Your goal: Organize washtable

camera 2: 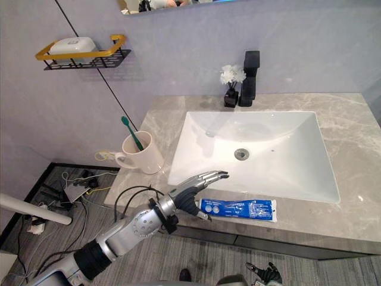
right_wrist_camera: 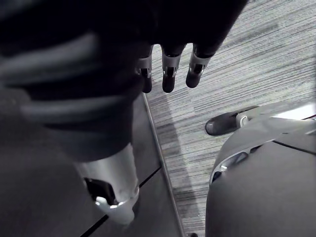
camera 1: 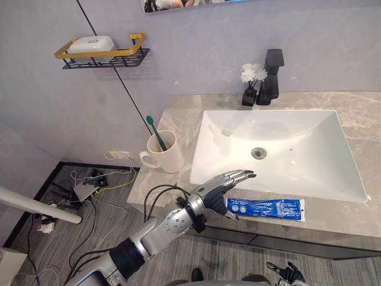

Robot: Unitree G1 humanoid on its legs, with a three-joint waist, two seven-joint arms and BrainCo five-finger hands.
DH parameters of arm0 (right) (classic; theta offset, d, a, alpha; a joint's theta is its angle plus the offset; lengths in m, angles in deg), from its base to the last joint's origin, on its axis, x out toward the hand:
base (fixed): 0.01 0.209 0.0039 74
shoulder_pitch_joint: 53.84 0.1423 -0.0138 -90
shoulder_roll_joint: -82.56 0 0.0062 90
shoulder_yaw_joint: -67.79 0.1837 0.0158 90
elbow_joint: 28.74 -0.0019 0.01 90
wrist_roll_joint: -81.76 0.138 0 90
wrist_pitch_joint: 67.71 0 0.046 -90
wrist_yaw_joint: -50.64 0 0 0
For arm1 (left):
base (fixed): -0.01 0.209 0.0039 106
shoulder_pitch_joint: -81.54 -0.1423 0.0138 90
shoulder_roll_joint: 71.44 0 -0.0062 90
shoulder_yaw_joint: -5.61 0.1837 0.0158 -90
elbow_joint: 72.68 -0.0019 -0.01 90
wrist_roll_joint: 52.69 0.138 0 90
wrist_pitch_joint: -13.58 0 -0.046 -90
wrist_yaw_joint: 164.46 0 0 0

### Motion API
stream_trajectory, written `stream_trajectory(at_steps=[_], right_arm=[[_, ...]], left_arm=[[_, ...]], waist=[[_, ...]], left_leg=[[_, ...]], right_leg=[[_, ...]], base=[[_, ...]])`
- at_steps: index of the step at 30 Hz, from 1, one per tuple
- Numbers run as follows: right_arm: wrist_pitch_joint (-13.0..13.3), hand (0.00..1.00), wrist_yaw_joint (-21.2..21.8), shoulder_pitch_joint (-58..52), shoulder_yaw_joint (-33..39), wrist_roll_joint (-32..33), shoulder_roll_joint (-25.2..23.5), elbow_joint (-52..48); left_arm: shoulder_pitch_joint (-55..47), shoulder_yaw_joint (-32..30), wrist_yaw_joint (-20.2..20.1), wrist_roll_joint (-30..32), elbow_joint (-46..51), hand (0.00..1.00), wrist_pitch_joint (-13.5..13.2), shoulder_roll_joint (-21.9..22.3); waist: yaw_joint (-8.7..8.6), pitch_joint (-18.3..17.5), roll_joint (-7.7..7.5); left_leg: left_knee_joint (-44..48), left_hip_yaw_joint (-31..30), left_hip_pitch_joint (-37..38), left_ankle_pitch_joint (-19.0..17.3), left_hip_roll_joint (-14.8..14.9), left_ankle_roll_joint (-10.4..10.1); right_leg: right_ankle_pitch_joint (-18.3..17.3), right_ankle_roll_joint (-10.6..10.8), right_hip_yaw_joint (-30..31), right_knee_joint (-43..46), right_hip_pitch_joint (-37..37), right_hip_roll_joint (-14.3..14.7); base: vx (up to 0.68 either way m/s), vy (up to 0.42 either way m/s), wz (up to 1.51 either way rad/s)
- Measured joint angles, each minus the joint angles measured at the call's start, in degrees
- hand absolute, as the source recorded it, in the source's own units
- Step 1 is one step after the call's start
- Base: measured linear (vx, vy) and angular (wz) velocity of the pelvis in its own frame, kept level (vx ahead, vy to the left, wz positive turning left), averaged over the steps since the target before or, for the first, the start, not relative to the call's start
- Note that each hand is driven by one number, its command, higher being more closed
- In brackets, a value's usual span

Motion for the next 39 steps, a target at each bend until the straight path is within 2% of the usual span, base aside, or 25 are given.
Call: stream_trajectory(at_steps=[22, 23, 28, 30, 35, 39], right_arm=[[-0.1, 0.00, 0.0, 0.0, 0.0, 0.0, -0.1, -0.1], [-0.1, 0.00, 0.0, 0.0, 0.0, 0.0, -0.1, -0.1], [-0.1, 0.00, 0.0, 0.0, 0.0, 0.0, -0.1, -0.1], [-0.1, 0.00, 0.0, 0.1, 0.0, 0.0, -0.1, -0.1], [-0.1, 0.00, 0.0, 0.3, 0.0, 0.0, -0.1, -0.1], [-0.2, 0.00, 0.0, 0.5, 0.0, 0.0, -0.1, -0.1]], left_arm=[[0.1, 0.0, 0.0, 2.5, -3.1, 0.00, 0.0, 1.3], [0.1, 0.0, 0.0, 2.5, -3.2, 1.00, 0.0, 1.4], [0.2, 0.3, 0.1, 2.6, -4.4, 1.00, -0.1, 1.3], [2.3, -0.1, 1.1, 2.6, -5.3, 1.00, 1.1, 2.5], [4.7, -1.2, 1.4, 2.5, -5.9, 1.00, 1.6, 2.9], [5.4, -1.2, 1.2, 2.3, -5.6, 1.00, 1.6, 2.9]], waist=[[-0.07, 0.4, 0.06], [-0.08, 0.4, 0.05], [-0.05, 0.5, 0.05], [-0.01, 0.5, 0.01], [-1.45, 1.1, 0.26], [-1.51, 1.3, 0.29]], left_leg=[[-0.2, 0.6, -0.2, 0.0, 0.0, 0.0], [-0.2, 0.7, -0.2, 0.0, 0.0, 0.0], [-0.3, 0.9, -0.2, 0.0, -0.1, 0.0], [-0.3, 1.1, -0.6, 0.0, -0.1, 0.0], [-0.4, 1.2, -0.6, 0.0, 0.0, 0.0], [-0.3, 1.3, -0.6, 0.0, 0.1, 0.0]], right_leg=[[0.7, 0.2, 0.2, -1.1, 0.0, 0.0], [0.7, 0.2, 0.3, -1.1, 0.0, 0.0], [0.9, 0.3, 0.4, -1.3, -0.1, -0.1], [1.6, 0.3, 0.6, -2.3, -0.1, 0.0], [1.6, 0.3, 0.7, -2.5, -0.1, 0.2], [1.6, 0.3, 0.9, -2.5, -0.2, 0.1]], base=[[0.00, -0.002, -0.01], [0.00, 0.000, 0.00], [-0.04, -0.013, -0.02], [-0.04, -0.014, -0.05], [0.00, -0.024, -0.02], [0.00, -0.016, -0.01]])
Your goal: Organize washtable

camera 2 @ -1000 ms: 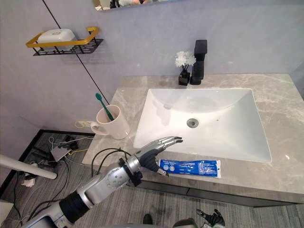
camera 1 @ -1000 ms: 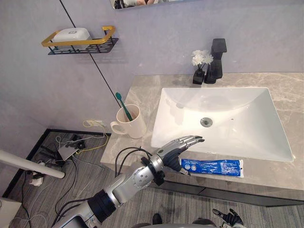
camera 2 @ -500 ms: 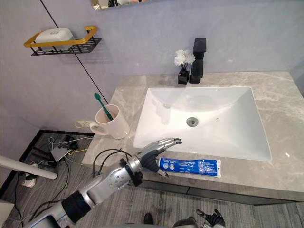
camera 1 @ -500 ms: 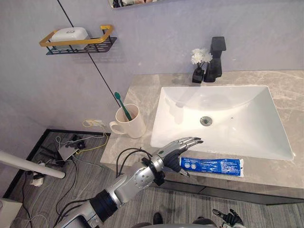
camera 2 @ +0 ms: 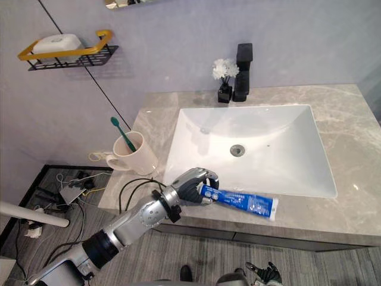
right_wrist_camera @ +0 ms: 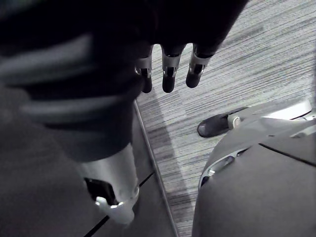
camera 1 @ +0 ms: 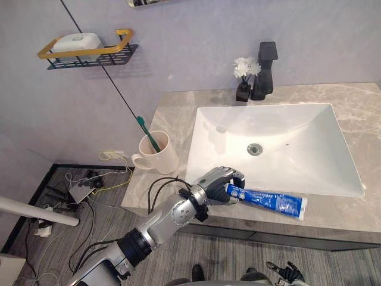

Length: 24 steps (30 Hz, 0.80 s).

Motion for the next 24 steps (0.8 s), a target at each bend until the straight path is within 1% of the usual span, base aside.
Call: stream_trajectory(at_steps=[10, 18, 22, 24], right_arm=[[0.0, 0.00, 0.0, 0.0, 0.0, 0.0, 0.0, -0.1], [0.0, 0.00, 0.0, 0.1, -0.1, 0.1, 0.0, -0.1], [0.1, 0.00, -0.1, -0.2, 0.0, 0.8, 0.0, -0.5], [0.4, 0.00, -0.2, -0.9, 0.4, 1.8, -0.1, -1.7]], left_arm=[[-1.0, 0.3, -0.1, -0.9, 0.0, 1.00, 0.0, -0.1], [-1.4, 0.3, -1.0, -1.9, 0.2, 1.00, 0.1, -0.4], [-1.4, 0.1, -0.9, -2.6, 2.0, 1.00, 0.7, -1.3], [-1.9, -1.3, 0.0, -3.8, 4.6, 1.00, 0.8, -1.5]], waist=[[-0.02, -0.1, 0.29], [0.02, -0.2, 0.39], [0.05, -0.2, 0.39], [0.13, -0.2, 0.41]], left_leg=[[0.1, 0.0, 0.0, 0.0, 0.0, 0.0], [0.1, 0.6, 0.0, -0.1, 0.1, 0.0], [0.1, 0.9, 0.0, -0.1, 0.2, -0.1], [0.1, 1.3, -0.2, -0.3, 0.4, -0.1]], right_leg=[[0.0, 0.0, 0.1, 0.1, 0.0, 0.0], [0.0, 0.0, 0.7, 0.3, -0.4, 0.0], [0.0, 0.0, 0.9, 0.3, -0.6, 0.0], [0.0, 0.0, 1.4, 0.5, -0.9, 0.0]], base=[[-0.04, -0.018, 0.00], [-0.01, -0.011, -0.03], [0.00, 0.000, -0.02], [-0.02, -0.005, -0.09]])
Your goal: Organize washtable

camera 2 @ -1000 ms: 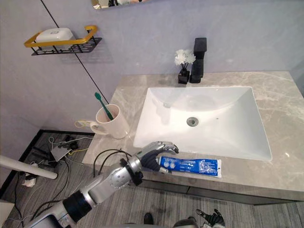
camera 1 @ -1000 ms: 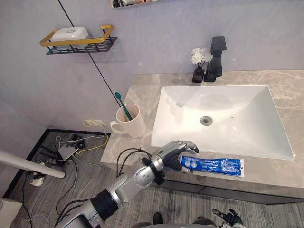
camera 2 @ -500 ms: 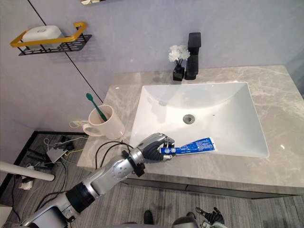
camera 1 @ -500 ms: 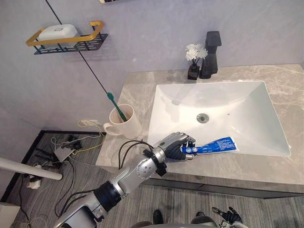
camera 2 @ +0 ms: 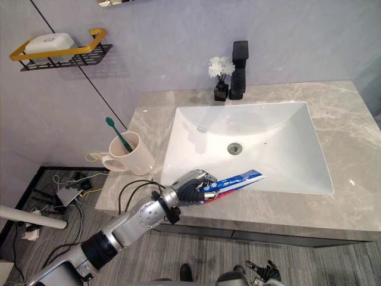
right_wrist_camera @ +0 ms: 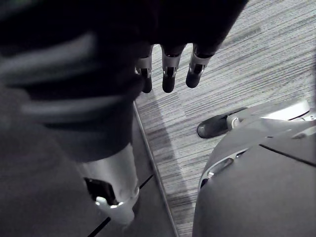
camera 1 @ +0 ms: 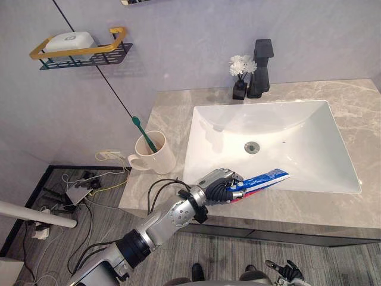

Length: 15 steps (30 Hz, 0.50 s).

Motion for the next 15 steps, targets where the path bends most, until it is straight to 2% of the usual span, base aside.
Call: stream_trajectory(at_steps=[3, 8, 10, 13, 15], right_arm=[[0.3, 0.00, -0.1, -0.5, 2.2, 1.9, -0.3, -0.5], [1.1, 0.00, -0.1, -2.5, 9.2, 8.6, -2.1, -3.1], [1.5, 0.00, -0.2, -3.1, 11.9, 10.3, -2.7, -4.6], [2.4, 0.00, -0.2, -4.6, 16.0, 13.2, -3.8, -8.0], [2.7, 0.00, -0.5, -5.3, 19.2, 15.6, -4.9, -11.4]], left_arm=[[-0.1, -4.3, 1.4, -1.5, 5.2, 1.00, 0.0, 0.5], [-3.2, -11.9, 5.2, -4.0, 15.9, 1.00, 0.0, 2.8], [-4.7, -13.8, 5.6, -4.9, 18.7, 1.00, -0.2, 3.8], [-7.3, -16.3, 6.8, -5.2, 21.3, 1.00, -0.2, 5.1], [-9.7, -19.2, 7.7, -6.2, 22.5, 1.00, -0.2, 5.6]], waist=[[1.23, 0.0, 0.02], [1.58, -0.1, -0.30], [1.80, -0.2, -0.46], [2.99, -1.0, -1.20], [2.95, -2.7, -2.05]], left_leg=[[0.0, 1.0, -0.7, -0.1, 0.4, 0.0], [0.1, 1.8, -0.7, -0.1, 0.6, 0.0], [0.1, 2.1, -0.7, -0.1, 0.7, 0.0], [0.1, 3.1, -0.7, -0.2, 0.8, 0.0], [0.1, 3.2, -0.9, -0.3, 0.8, 0.0]], right_leg=[[0.0, 0.0, 1.4, 0.9, -1.7, 0.3], [0.0, -0.1, 2.3, 1.2, -2.1, 0.5], [0.0, -0.1, 2.7, 1.5, -2.5, 0.5], [0.0, -0.1, 3.8, 1.9, -3.1, 0.5], [0.0, -0.1, 4.1, 2.1, -3.6, 0.5]], base=[[-0.04, -0.018, -0.21], [-0.01, -0.025, -0.08], [-0.03, -0.021, -0.12], [-0.04, -0.012, -0.15], [-0.04, -0.016, -0.08]])
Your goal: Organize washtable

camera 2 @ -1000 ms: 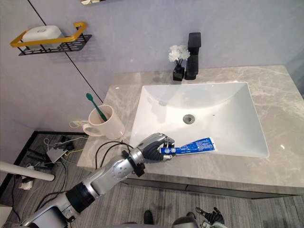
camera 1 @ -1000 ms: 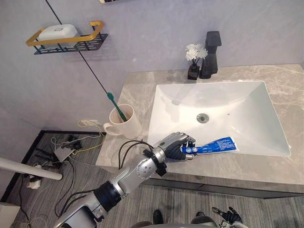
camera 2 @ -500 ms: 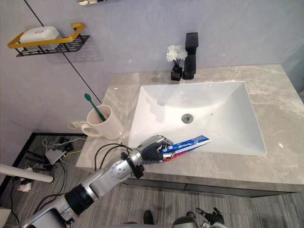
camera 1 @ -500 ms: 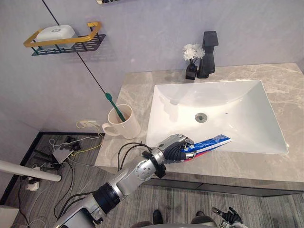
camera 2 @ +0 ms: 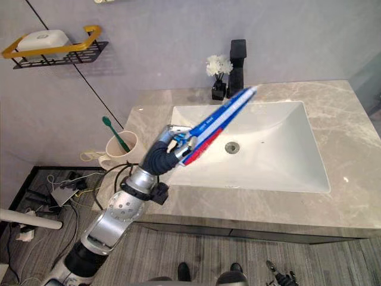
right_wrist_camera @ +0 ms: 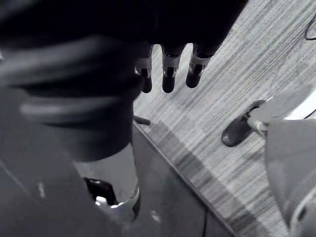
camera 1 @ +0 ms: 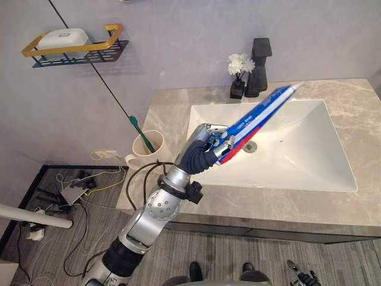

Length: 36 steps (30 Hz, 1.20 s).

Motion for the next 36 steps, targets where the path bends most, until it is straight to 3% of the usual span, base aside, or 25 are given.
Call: stream_trajectory(at_steps=[1, 8, 11, 13, 18, 22, 23, 27, 30, 36], right_arm=[[0.1, 0.00, -0.8, -0.3, 1.9, 1.3, -0.5, -1.8], [2.3, 0.00, -6.0, 0.0, 11.7, 2.9, -1.3, -19.4], [3.1, 0.00, -8.1, 1.7, 17.8, 2.8, 1.6, -26.8], [4.5, 0.00, -10.9, 4.1, 24.1, 1.6, 7.0, -34.4], [6.5, 0.00, -12.4, 6.2, 25.9, -0.6, 10.7, -40.5], [7.2, 0.00, -11.6, 6.5, 20.0, -1.1, 11.1, -48.6], [7.2, 0.00, -9.5, 6.4, 14.6, -1.6, 11.7, -52.9], [7.4, 0.00, -4.9, 6.5, 5.4, -2.8, 11.8, -59.8], [7.5, 0.00, -0.8, 6.6, -0.7, -2.6, 11.7, -62.3], [6.9, 0.00, 7.7, 9.4, -16.1, 6.3, 11.8, -63.7]], left_arm=[[-0.5, -1.3, 0.9, -0.1, 0.1, 1.00, 0.0, 0.6], [-1.0, -6.4, 4.4, -1.2, 5.1, 1.00, -0.1, 1.0], [-1.0, -8.6, 5.1, -1.2, 6.3, 1.00, -0.2, 1.1], [-1.1, -11.4, 5.1, -1.2, 6.3, 1.00, -0.2, 1.1], [-1.7, -14.0, 5.1, -1.2, 6.8, 1.00, -0.2, 1.0], [-5.5, -15.2, 5.1, -1.2, 8.6, 1.00, -0.2, 1.0], [-7.1, -15.2, 4.9, -1.2, 9.0, 1.00, -0.2, 1.0], [-8.0, -15.1, 3.9, -1.2, 9.9, 1.00, -0.2, 1.0], [-8.0, -14.3, 3.5, -1.3, 11.1, 1.00, -0.2, 1.0], [-8.1, -11.1, 2.3, -2.3, 11.9, 1.00, -0.2, 1.0]], waist=[[0.08, -0.4, -0.82], [0.25, -1.5, -2.60], [0.21, -1.9, -3.15], [0.07, -2.0, -3.38], [-0.08, -2.5, -3.67], [-0.10, -2.9, -3.64], [-0.02, -3.0, -3.70], [0.24, -3.1, -3.87], [1.45, -3.2, -3.93], [1.97, -3.6, -4.11]], left_leg=[[0.0, 0.0, 0.0, 0.0, 0.0, 0.0], [0.3, -0.1, 0.1, 0.0, 0.0, 0.0], [0.3, 0.0, 0.2, 0.0, 0.0, 0.0], [0.3, 0.2, 0.1, 0.0, 0.0, 0.0], [0.3, 0.6, -0.4, -0.1, 0.1, 0.0], [0.4, 1.8, -0.4, -0.5, 0.3, 0.1], [1.1, 2.1, -0.4, -1.1, 0.3, 0.2], [1.3, 2.2, -0.4, -1.2, 0.3, 0.2], [1.3, 2.1, -0.4, -1.2, 0.2, 0.2], [1.8, 0.6, -1.4, -1.1, -0.2, 0.3]], right_leg=[[0.0, 0.0, 0.0, 0.1, 0.0, 0.0], [0.0, 0.0, 0.2, 1.0, -0.3, 0.0], [0.1, -0.1, 0.4, 1.0, -0.3, 0.0], [0.1, -0.1, 0.6, 1.0, -0.5, 0.2], [0.2, -0.3, 1.3, 1.0, -1.4, 0.5], [0.2, -0.3, 2.5, 1.3, -2.1, 0.7], [0.2, -0.3, 3.0, 1.4, -2.1, 0.7], [0.2, -0.3, 3.0, 1.5, -2.1, 0.6], [0.2, -0.3, 2.9, 1.6, -2.1, 0.6], [0.2, -0.2, 1.4, 1.6, -2.0, 0.1]], base=[[-0.04, -0.012, -0.01], [-0.05, -0.008, -0.01], [0.00, 0.000, 0.00], [-0.01, -0.024, -0.05], [0.00, -0.019, -0.08], [0.00, -0.007, -0.16], [0.00, 0.001, -0.16], [0.00, 0.000, -0.03], [0.00, -0.002, 0.01], [-0.02, -0.007, 0.12]])
